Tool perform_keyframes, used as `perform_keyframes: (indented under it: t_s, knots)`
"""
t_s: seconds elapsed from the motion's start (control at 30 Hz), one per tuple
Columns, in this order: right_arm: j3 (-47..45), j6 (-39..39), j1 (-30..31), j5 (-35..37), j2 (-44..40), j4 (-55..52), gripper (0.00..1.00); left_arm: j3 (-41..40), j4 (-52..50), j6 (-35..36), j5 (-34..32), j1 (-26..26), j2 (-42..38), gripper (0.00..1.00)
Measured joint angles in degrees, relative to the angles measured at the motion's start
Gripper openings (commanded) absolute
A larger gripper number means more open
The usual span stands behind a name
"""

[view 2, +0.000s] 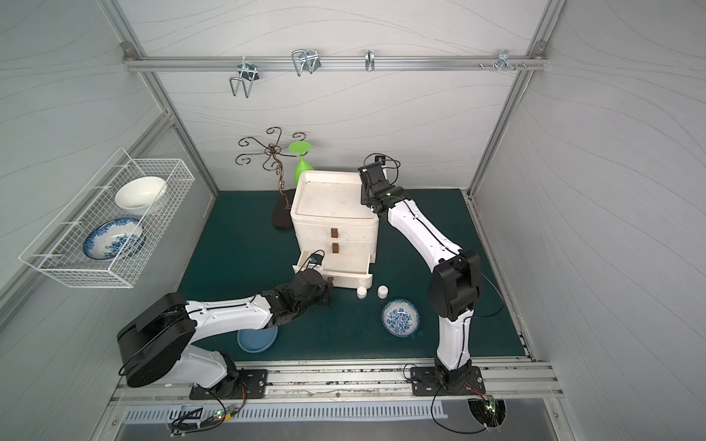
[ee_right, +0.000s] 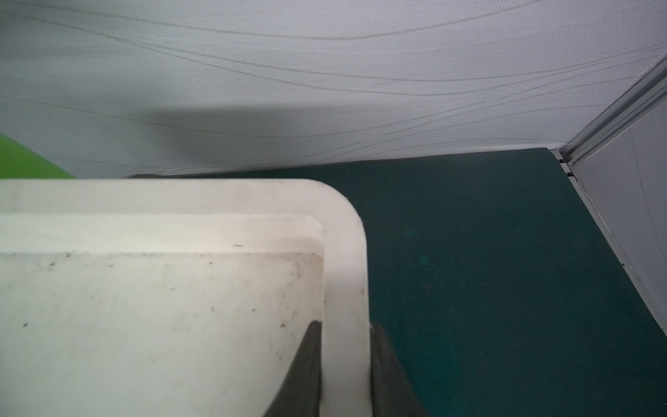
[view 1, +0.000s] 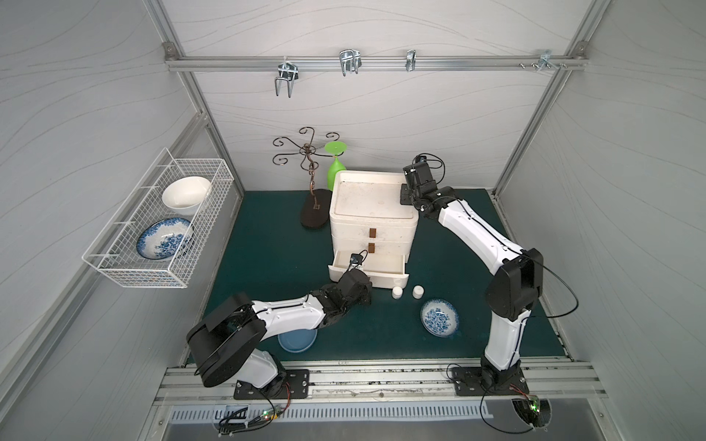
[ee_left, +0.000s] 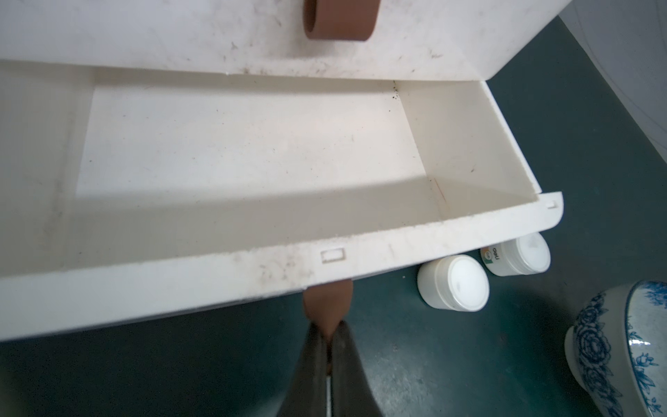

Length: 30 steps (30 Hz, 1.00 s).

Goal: Put the paint cans in the drawer according to color
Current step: Open the drawer in the storage box.

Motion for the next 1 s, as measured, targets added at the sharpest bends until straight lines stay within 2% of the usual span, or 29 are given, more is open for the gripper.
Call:
perform_keyframes:
  t_s: [0.3,0.5,0.57,0.6,0.67,0.83,0.97,1.0]
  knots:
    - [3.69,-1.66,-1.75,-0.13,3.50,1.29,0.00,0.22,-0.76,-1.09,-0.70,-3.58,1.62,0.00]
    - [3.56,-1.92,-1.97,-0.31,3.65,1.79,0.00,0.81,-0.31,-1.97,-2.27,-3.93,2.67,0.01]
    - [2.80,-1.90,-2.01,-0.59,3.21,2.38,0.06,1.11,-0.35,-2.14,-2.80,-4.04,3.56,0.11]
    - [2.16,-1.90,-2.05,-0.81,2.84,2.93,0.15,1.42,-0.44,-2.05,-3.26,-4.09,3.93,0.17]
    - [0.92,-1.97,-2.34,-1.55,2.05,4.07,0.25,1.73,-0.63,-2.21,-3.74,-4.20,4.07,0.25]
    - [-4.98,-1.49,-3.80,-5.11,-2.01,7.52,0.43,2.16,-1.97,-1.68,-4.20,-4.57,2.29,0.42]
    - [-10.49,-1.57,-4.96,-8.11,-7.69,5.79,0.53,2.14,-3.76,-1.18,-4.26,-4.79,-3.28,0.59]
    - [-12.13,-1.73,-5.05,-8.76,-9.79,4.44,0.64,2.12,-4.17,-1.36,-4.28,-4.87,-5.11,0.60]
